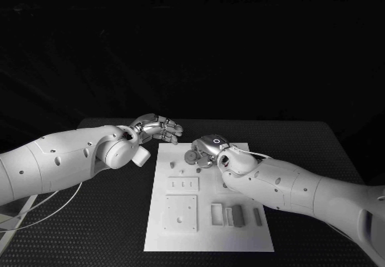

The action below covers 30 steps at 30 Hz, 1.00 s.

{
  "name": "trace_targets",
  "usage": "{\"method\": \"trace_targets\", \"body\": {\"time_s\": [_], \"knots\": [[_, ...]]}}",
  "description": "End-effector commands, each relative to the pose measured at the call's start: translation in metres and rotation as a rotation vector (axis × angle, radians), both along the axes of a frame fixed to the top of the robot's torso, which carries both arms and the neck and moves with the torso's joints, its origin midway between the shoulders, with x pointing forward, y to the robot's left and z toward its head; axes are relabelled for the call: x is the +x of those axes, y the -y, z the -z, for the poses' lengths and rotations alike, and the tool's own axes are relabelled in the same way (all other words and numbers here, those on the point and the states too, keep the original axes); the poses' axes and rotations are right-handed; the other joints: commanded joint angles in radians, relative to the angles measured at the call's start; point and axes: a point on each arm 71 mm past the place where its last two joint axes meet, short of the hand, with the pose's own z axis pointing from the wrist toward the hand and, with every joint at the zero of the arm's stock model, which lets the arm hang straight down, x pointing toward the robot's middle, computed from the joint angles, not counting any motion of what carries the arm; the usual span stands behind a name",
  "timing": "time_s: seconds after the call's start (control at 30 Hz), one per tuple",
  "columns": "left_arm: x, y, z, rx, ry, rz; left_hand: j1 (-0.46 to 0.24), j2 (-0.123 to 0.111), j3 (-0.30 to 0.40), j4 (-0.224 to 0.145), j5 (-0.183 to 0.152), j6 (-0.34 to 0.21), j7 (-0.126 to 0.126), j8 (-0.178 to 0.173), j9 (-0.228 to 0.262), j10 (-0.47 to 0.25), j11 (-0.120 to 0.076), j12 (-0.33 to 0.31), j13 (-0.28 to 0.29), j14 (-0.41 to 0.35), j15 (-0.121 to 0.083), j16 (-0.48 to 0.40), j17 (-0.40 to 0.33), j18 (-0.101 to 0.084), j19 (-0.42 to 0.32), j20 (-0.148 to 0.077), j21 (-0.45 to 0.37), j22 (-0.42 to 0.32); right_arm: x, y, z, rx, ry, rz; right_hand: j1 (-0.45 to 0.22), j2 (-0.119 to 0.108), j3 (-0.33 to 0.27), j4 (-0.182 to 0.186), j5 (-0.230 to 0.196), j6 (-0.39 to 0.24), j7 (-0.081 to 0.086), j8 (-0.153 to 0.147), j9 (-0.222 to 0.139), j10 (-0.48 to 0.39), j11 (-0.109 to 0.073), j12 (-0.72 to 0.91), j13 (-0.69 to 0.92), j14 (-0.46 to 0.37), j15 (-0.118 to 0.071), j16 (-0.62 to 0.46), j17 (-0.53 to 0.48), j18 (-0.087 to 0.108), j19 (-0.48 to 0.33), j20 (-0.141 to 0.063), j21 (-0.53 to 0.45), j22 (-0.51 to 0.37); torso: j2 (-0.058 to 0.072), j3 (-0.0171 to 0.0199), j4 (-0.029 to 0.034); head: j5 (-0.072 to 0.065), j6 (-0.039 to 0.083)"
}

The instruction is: Assemble the parts on the task board

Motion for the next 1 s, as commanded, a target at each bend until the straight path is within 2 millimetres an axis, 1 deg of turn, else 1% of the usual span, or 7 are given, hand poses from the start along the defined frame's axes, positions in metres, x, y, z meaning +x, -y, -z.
{"method": "trace_targets", "body": {"time_s": [0.03,0.17,0.23,0.4,0.63,0.83,1.0], "knots": [[-0.0003,0.0023,-0.0009,-0.006,0.003,0.015,-0.012,-0.001,-0.005,0.001,-0.004,-0.009,0.026,0.002,-0.002,-0.003,0.006,-0.007,0.002,0.006,0.000,-0.005,0.002,0.008,0.002,-0.007,-0.003,0.001,-0.0007,-0.0007,0.0019,-0.011,-0.026,-0.009,-0.002,-0.007,-0.001,0.006,0.002,-0.004,0.002,-0.005,-0.001,-0.002,0.003,-0.006,-0.001,0.001,0.007,-0.004,-0.001,0.039,0.003,-0.006,-0.005,0.017,0.000,-0.0004,0.0001,0.000,0.000],[-0.0002,0.0028,-0.0009,-0.007,0.003,0.015,-0.012,0.000,-0.005,0.001,-0.004,-0.009,0.026,0.002,-0.002,-0.003,0.006,-0.007,0.002,0.006,0.000,-0.006,0.002,0.008,0.002,-0.007,-0.004,0.001,-0.0027,-0.0013,0.0081,-0.012,-0.132,-0.044,-0.009,-0.001,-0.001,0.015,0.002,-0.009,0.003,-0.007,-0.004,-0.005,0.004,-0.008,-0.003,-0.005,0.008,-0.007,-0.010,0.039,0.001,-0.004,-0.007,0.017,0.000,-0.0001,0.0008,-0.001,-0.001],[-0.0002,0.0024,-0.0009,-0.007,0.002,0.015,-0.012,0.000,-0.005,0.001,-0.004,-0.010,0.026,0.002,-0.002,-0.004,0.006,-0.008,0.001,0.007,0.000,-0.006,0.003,0.008,0.002,-0.007,-0.004,0.001,-0.0035,-0.0014,0.0093,-0.018,-0.150,-0.057,-0.024,0.017,-0.003,0.030,0.001,-0.020,0.000,-0.013,-0.007,-0.010,0.002,-0.009,-0.004,-0.012,0.007,-0.009,-0.017,0.039,-0.003,-0.001,-0.010,0.017,0.000,-0.0002,0.0011,-0.001,-0.001],[-0.0003,0.0013,-0.0007,-0.005,0.000,0.012,-0.014,0.000,-0.005,0.002,-0.004,-0.012,0.027,0.001,-0.003,-0.006,0.007,-0.009,0.001,0.007,0.000,-0.007,0.004,0.008,0.002,-0.006,-0.004,0.001,-0.0029,0.0024,0.0103,-0.001,-0.181,-0.055,-0.051,0.035,-0.008,0.063,0.002,-0.031,-0.008,-0.016,-0.012,-0.017,-0.006,-0.008,-0.003,-0.018,-0.002,-0.008,-0.016,0.039,-0.008,0.002,-0.012,0.019,0.000,-0.0001,0.0007,-0.001,-0.003],[-0.0003,0.0019,-0.0007,-0.007,-0.001,0.013,-0.018,0.002,-0.005,0.004,-0.004,-0.014,0.028,0.001,-0.003,-0.007,0.008,-0.011,0.001,0.007,0.000,-0.009,0.005,0.007,0.003,-0.006,-0.005,0.002,-0.0032,0.0022,0.0114,-0.001,-0.209,-0.061,-0.074,0.092,-0.004,0.100,0.002,-0.042,-0.010,-0.019,-0.016,-0.026,-0.008,-0.006,-0.001,-0.026,-0.004,-0.007,-0.019,0.039,-0.015,0.002,-0.013,0.021,0.000,-0.0006,0.0001,0.000,-0.004],[-0.0002,0.0013,-0.0007,-0.007,-0.001,0.012,-0.022,0.003,-0.005,0.006,-0.004,-0.015,0.028,0.001,-0.004,-0.008,0.008,-0.012,0.001,0.008,0.000,-0.011,0.007,0.007,0.003,-0.006,-0.006,0.002,-0.0024,0.0032,0.0110,0.002,-0.204,-0.055,-0.084,0.129,-0.004,0.110,0.002,-0.057,-0.009,-0.025,-0.019,-0.031,-0.007,-0.004,0.000,-0.030,-0.003,-0.005,-0.019,0.039,-0.020,0.003,-0.011,0.022,0.000,0.0004,0.0001,0.000,-0.005],[-0.0003,0.0013,-0.0006,-0.007,-0.001,0.012,-0.022,0.003,-0.005,0.006,-0.004,-0.015,0.029,0.001,-0.004,-0.008,0.008,-0.012,0.001,0.008,0.000,-0.011,0.007,0.008,0.003,-0.006,-0.006,0.002,-0.0019,0.0030,0.0109,-0.009,-0.197,-0.047,-0.078,0.136,-0.004,0.097,0.002,-0.064,-0.008,-0.026,-0.020,-0.034,-0.007,-0.002,0.001,-0.031,-0.003,-0.003,-0.017,0.039,-0.023,0.001,-0.008,0.023,0.000,-0.0002,-0.0003,0.000,-0.004]]}}
